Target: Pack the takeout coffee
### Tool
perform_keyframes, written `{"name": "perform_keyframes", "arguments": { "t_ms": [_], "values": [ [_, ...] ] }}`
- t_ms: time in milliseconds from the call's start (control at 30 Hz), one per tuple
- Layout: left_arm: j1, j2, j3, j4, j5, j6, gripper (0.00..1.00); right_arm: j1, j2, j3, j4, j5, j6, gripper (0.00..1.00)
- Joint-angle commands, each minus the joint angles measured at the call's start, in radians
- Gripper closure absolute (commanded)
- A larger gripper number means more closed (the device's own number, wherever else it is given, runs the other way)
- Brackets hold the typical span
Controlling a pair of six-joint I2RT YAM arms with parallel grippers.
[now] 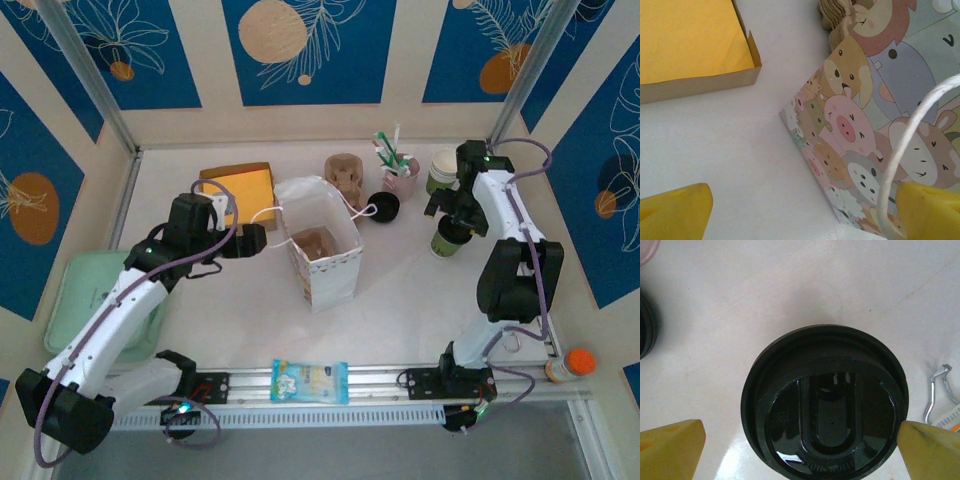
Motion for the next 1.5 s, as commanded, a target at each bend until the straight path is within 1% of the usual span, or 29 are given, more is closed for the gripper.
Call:
{"name": "perform_keyframes", "arguments": {
  "t_ms": [0, 333, 500, 667, 933, 1267, 1467],
  "values": [
    [0.013, -0.018, -0.006, 0.002, -0.007, -0.006, 0.06, -0.004, -0.013, -0.026, 0.029, -0.054, -0.026, 0.01],
    [0.013, -0.018, -0.001, 0.005, -0.006, -0.009, 0.06, 0.026, -0.039, -0.013, 0.023, -0.07, -0.034, 0.01],
    [0.013, -0.022, -0.002, 0.001, -0.01, -0.007, 0.06, 0.032, -0.063, 0.0, 0.01, -0.034, -0.046, 0.01],
    [0.014, -0.024, -0.006, 0.003, -0.01, -0.005, 0.06, 0.03, -0.101, -0.022, 0.026, 0.013, -0.098, 0.01],
    [0.015, -0.028, -0.008, 0.001, -0.012, -0.002, 0.06, 0.026, -0.076, -0.038, 0.031, 0.02, -0.129, 0.01],
    [0.016, -0.029, -0.006, 0.01, -0.009, -0.008, 0.05, 0.025, -0.054, -0.067, 0.061, -0.001, -0.153, 0.01],
    [0.016, -0.027, -0.007, 0.01, -0.008, -0.008, 0.05, 0.025, -0.042, -0.082, 0.067, 0.016, -0.154, 0.01]
  ]
}}
